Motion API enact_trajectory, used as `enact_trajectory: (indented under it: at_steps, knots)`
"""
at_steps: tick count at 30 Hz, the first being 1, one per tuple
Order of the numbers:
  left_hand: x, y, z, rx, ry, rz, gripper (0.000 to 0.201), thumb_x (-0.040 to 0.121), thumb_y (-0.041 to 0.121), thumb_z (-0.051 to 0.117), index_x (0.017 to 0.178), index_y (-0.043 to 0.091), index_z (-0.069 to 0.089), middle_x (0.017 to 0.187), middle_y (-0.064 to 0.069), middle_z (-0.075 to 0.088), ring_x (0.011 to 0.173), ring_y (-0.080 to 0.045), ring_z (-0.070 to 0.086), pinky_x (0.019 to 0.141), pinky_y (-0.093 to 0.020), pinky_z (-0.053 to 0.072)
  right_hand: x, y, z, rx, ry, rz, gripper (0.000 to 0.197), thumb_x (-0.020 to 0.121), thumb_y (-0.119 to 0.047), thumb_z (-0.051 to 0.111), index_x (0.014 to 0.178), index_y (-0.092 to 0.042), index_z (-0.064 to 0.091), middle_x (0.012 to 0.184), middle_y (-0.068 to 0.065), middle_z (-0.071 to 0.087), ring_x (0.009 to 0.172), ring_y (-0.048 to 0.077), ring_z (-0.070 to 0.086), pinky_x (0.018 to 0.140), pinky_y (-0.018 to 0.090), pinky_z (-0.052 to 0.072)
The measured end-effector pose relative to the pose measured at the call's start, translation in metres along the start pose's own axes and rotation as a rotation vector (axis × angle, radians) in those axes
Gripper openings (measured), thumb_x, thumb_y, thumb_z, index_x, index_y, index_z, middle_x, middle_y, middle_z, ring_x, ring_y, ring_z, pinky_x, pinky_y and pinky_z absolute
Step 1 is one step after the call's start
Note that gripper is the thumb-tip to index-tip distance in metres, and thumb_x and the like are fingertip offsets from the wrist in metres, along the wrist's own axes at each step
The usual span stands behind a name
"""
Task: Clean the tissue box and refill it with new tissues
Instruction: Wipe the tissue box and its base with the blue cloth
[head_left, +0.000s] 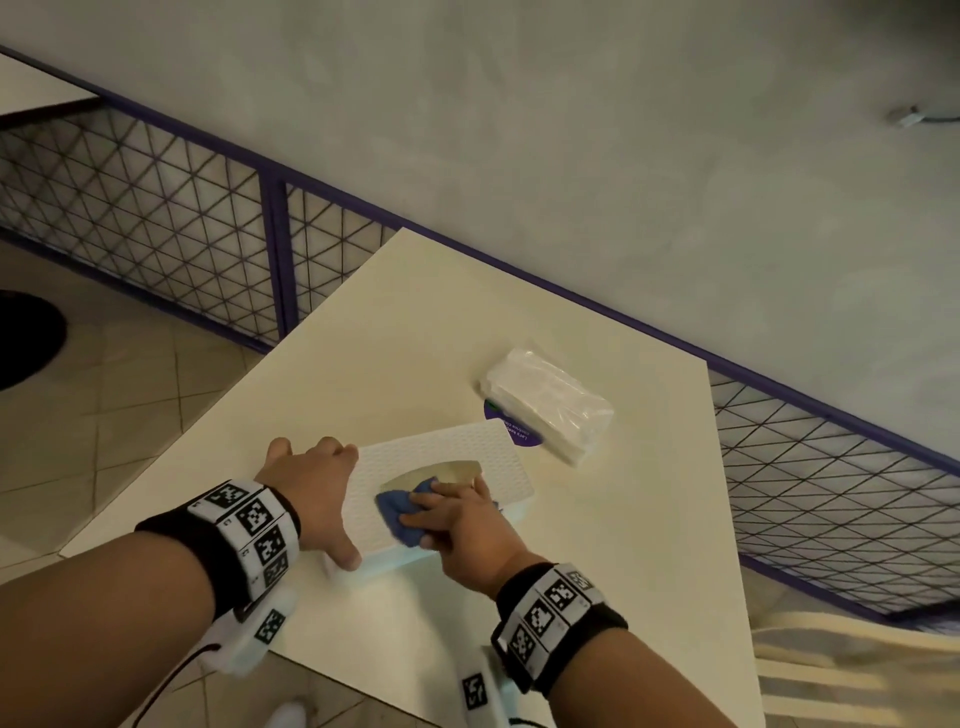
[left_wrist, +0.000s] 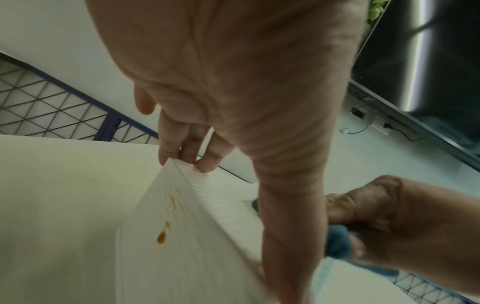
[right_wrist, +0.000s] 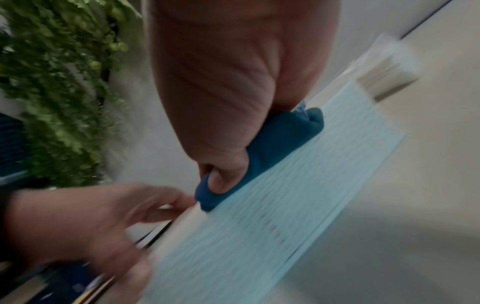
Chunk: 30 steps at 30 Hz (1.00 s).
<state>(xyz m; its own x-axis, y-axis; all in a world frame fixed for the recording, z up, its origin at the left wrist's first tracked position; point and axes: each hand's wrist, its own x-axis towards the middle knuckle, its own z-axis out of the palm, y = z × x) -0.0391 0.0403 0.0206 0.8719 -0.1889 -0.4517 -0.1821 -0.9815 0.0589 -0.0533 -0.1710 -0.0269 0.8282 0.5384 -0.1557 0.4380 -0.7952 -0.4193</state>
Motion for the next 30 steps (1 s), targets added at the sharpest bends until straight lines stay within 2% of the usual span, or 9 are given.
enact_trajectory:
  at_steps: [5,8,10,14,18,21,24,27,30]
  knots:
    - [0.0,0.0,0.002,0.056,0.003,0.0,0.124,0.043,0.079,0.064,0.144,0.021,0.023,0.141,0.006,0.036,0.122,-0.012,0.042,0.104,-0.042,0.02,-0.023,0.04,-0.03,0.161,0.22,0.35,0.033,0.088,-0.006,0.058,0.114,-0.023,0.069,0.12,0.001,0.065,0.114,0.024,0.049,0.1,0.029,0.038]
    - [-0.003,0.004,0.003,0.147,-0.024,-0.016,0.13,0.051,0.081,0.061,0.151,0.016,0.008,0.156,-0.005,0.013,0.142,-0.02,0.018,0.111,-0.048,0.011,-0.045,0.048,-0.051,0.304,0.374,0.526,0.027,0.092,-0.014,0.052,0.113,-0.023,0.067,0.106,0.001,0.069,0.096,0.02,0.059,0.079,0.022,0.039]
    - [-0.005,0.018,0.0,0.136,0.01,0.07,0.114,0.065,0.076,0.058,0.151,0.018,0.011,0.157,-0.006,0.006,0.143,-0.023,0.012,0.113,-0.045,0.011,-0.063,0.049,-0.063,0.455,0.518,0.627,0.023,0.094,-0.019,0.051,0.113,-0.022,0.064,0.103,-0.005,0.066,0.094,0.014,0.057,0.081,0.022,0.04]
    - [0.013,0.055,0.01,-0.081,0.001,0.297,0.053,0.096,0.042,0.042,0.143,0.018,0.031,0.141,-0.001,0.03,0.118,-0.021,0.046,0.103,-0.034,0.036,-0.09,0.053,-0.065,0.639,0.772,0.681,0.015,0.097,-0.018,0.046,0.104,-0.017,0.059,0.091,-0.008,0.062,0.091,0.017,0.055,0.068,0.021,0.043]
    - [0.039,0.065,0.022,-0.027,-0.153,0.246,0.032,0.096,0.017,0.039,0.128,0.012,0.042,0.124,-0.005,0.053,0.1,-0.022,0.059,0.086,-0.033,0.049,-0.103,0.057,-0.06,1.009,0.925,0.816,0.023,0.099,-0.035,0.039,0.106,-0.017,0.053,0.106,0.002,0.06,0.103,0.024,0.056,0.084,0.041,0.051]
    - [0.046,0.071,0.017,-0.009,-0.165,0.26,0.029,0.096,0.014,0.039,0.124,0.01,0.044,0.117,-0.003,0.06,0.105,-0.022,0.059,0.089,-0.03,0.047,-0.114,0.051,-0.054,1.254,0.933,0.82,0.024,0.1,-0.038,0.038,0.109,-0.02,0.05,0.108,0.0,0.06,0.101,0.019,0.058,0.082,0.043,0.054]
    - [0.048,0.072,0.003,-0.137,-0.147,0.293,0.02,0.098,0.016,0.04,0.116,0.013,0.047,0.103,0.003,0.057,0.094,-0.017,0.054,0.077,-0.023,0.038,-0.118,0.048,-0.047,1.268,0.932,0.794,0.019,0.099,-0.039,0.041,0.102,-0.023,0.051,0.108,0.0,0.06,0.102,0.019,0.059,0.09,0.047,0.052]
    - [0.048,0.068,-0.015,-0.308,-0.078,0.335,0.009,0.1,0.022,0.038,0.097,0.019,0.046,0.097,-0.001,0.057,0.089,-0.02,0.052,0.074,-0.027,0.036,-0.124,0.043,-0.057,1.244,0.935,0.672,0.026,0.095,-0.036,0.051,0.096,-0.01,0.055,0.1,0.004,0.064,0.098,0.021,0.059,0.083,0.041,0.049]
    - [0.044,0.065,-0.028,-0.488,-0.035,0.369,0.018,0.1,0.021,0.039,0.108,0.017,0.055,0.104,-0.002,0.064,0.099,-0.02,0.058,0.087,-0.032,0.044,-0.129,0.031,-0.08,1.228,0.875,0.471,0.051,0.071,-0.06,0.069,0.087,-0.011,0.061,0.091,0.006,0.066,0.09,0.021,0.06,0.078,0.038,0.046]
